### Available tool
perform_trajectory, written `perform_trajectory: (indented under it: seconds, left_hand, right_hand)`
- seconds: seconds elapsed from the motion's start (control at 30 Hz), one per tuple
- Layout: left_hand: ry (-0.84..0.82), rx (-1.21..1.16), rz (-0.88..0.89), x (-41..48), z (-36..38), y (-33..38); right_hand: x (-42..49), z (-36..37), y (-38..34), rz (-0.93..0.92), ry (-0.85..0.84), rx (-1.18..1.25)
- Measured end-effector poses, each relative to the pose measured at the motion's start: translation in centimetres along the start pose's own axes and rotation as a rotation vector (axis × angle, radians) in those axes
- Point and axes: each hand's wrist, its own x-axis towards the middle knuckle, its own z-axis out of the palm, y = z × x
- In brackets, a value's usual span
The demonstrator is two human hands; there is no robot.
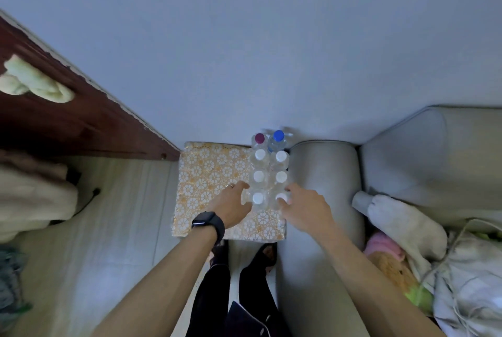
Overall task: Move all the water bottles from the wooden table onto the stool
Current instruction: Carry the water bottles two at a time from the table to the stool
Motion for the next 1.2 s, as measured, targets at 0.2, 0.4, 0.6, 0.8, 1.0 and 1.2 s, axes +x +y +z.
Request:
perform_trajectory:
  seconds: [0.2, 0.4, 0.6, 0.8, 1.0, 1.2]
  left_hand:
    - [0.227, -0.145, -0.035, -8.2, -6.6, -1.6]
    - [0.579, -0.201, -0.153, -19.0, -13.2, -6.5]
    - [0.874, -0.251, -0.348, -32.6, -12.8, -15.3]
    - [1.031, -0.375, -0.642, -50.4, -3.3, -26.1]
    - [1.177, -0.524, -0.994, -69.8, 8.1, -33.0]
    - [1.381, -0.651, -1.282, -84.8, 18.8, -34.6]
  right_hand:
    - [-5.5, -4.5, -7.5, -0.336, 0.038, -0.055]
    - [-12.3, -7.6, -19.1, -0.775, 0.184, -0.22]
    - [-18.7, -2.1, -29.2, -1.071, 0.234, -0.242]
    - [-30.5, 11.0, -37.3, -1.368, 0.113, -0.319]
    - [-47.1, 26.6, -42.0, -1.651, -0.131, -0.386]
    - [-62.7, 39.5, -44.5, -1.918, -0.39, -0.461]
